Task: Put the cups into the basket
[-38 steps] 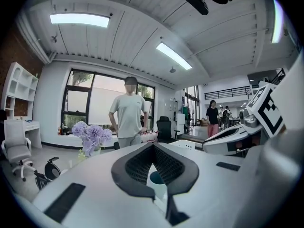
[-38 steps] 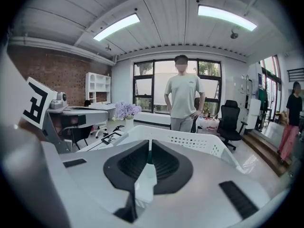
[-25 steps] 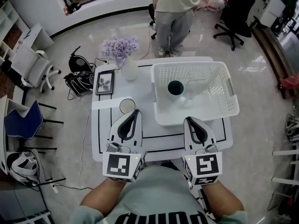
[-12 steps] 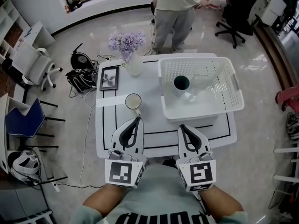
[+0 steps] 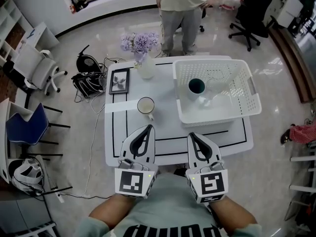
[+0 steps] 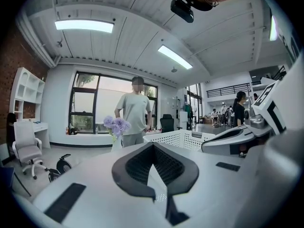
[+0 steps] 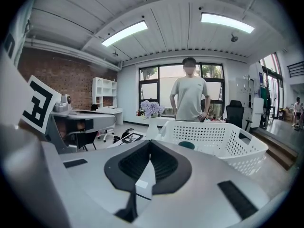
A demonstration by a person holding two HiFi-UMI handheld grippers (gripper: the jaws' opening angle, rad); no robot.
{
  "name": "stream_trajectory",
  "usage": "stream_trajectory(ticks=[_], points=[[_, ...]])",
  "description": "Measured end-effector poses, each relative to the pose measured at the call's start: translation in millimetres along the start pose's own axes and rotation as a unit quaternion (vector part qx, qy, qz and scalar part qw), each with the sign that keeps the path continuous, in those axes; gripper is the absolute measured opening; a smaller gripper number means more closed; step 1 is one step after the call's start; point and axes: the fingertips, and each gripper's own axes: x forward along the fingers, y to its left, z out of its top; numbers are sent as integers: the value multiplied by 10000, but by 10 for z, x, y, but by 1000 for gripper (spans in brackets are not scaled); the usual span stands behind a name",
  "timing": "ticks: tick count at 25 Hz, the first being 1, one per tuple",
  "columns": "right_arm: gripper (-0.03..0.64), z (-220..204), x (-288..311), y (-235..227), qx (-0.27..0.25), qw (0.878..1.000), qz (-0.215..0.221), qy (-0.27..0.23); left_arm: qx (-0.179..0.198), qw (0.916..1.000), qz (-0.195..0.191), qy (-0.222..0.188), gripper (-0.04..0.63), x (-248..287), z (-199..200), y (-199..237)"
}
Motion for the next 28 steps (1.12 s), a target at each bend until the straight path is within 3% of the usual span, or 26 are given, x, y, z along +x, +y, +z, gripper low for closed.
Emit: stream_trajectory(ticks=[6, 18, 22, 28], points=[[21, -24, 92, 97, 26, 9999, 139, 39, -13, 10000, 94, -24, 2, -39, -15, 107], [32, -82, 692, 668, -218, 9958, 858, 229, 36, 9969, 786, 76, 3, -237, -203, 674], [172, -261, 932, 901, -334, 9918, 1127, 508, 42, 9950, 998, 77, 3, -310, -254, 865], [199, -604, 1345, 970, -321, 9896, 1060, 922, -38, 9930, 1161, 193, 3, -308, -406, 1081]])
